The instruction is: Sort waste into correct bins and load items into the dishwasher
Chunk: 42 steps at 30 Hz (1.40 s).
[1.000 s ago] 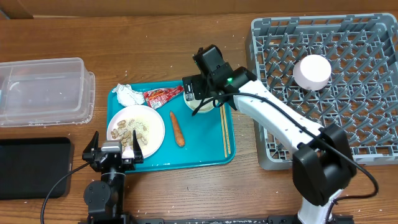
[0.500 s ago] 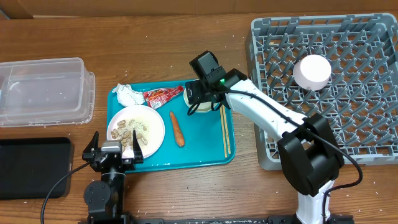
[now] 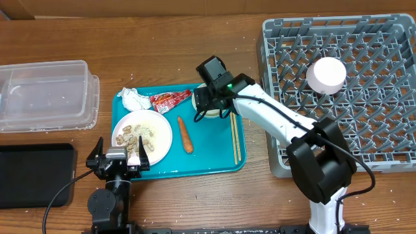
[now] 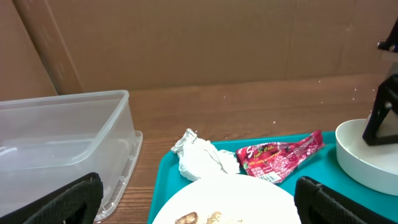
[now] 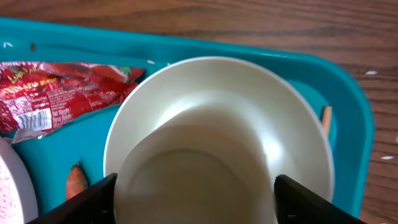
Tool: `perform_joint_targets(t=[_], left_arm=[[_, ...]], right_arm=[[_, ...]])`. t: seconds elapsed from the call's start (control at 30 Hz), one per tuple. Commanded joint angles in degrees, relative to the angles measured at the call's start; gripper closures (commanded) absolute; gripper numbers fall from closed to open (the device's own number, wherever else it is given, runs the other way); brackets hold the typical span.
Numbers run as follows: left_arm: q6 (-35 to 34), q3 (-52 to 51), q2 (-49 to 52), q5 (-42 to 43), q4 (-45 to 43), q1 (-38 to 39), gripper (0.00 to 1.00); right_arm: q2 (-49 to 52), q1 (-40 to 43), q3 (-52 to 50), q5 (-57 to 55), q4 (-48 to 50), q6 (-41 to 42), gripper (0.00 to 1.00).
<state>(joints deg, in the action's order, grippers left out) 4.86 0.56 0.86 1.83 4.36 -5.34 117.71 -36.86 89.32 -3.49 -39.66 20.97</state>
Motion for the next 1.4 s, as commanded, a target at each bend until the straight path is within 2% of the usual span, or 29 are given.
perform_joint_targets(t=[0.0, 0.3, 0.53, 0.73, 0.9, 1.03, 1.23, 1.37], left_arm=[[-0.15, -0.26, -0.59, -0.35, 0.04, -0.37, 0.00], [-0.15, -0.26, -0.59, -0.35, 0.04, -0.37, 0.00], [-0.15, -0.26, -0.59, -0.35, 0.04, -0.37, 0.00], [-0.15, -0.26, -0.59, -0.35, 0.04, -0.37, 0.00], [-0.15, -0.26, -0.59, -0.35, 0.04, -0.37, 0.00], [-0.15, -0.26, -0.59, -0.35, 0.04, -0.37, 0.00], [-0.17, -0.26, -0.59, -0.35, 0.04, -0.37, 0.00], [-0.15, -0.26, -0.59, -0.35, 0.04, -0.37, 0.00]], right_arm=[[1.60, -1.40, 0.74, -2.27, 0.22, 0.48, 0.21], [0.68, -1.42, 1.84, -4.42, -0.83, 0.50, 0.46], [-5.11, -0.81, 6.64, -6.75, -6.19, 0.26, 0.47], [-15.15, 3.98, 14.40, -13.64, -14.73, 0.02, 0.47], [-21.38, 14.53, 17.59, -14.45, -19.43, -0.15, 0.46], [-24.26, 28.22, 17.59, -14.16, -21.42, 0.11, 0.46], [-22.82, 48.15, 17.51, -7.19, -22.91, 0.09, 0.46], [-19.50, 57.70, 17.51, -3.48, -23.06, 0.11, 0.45]])
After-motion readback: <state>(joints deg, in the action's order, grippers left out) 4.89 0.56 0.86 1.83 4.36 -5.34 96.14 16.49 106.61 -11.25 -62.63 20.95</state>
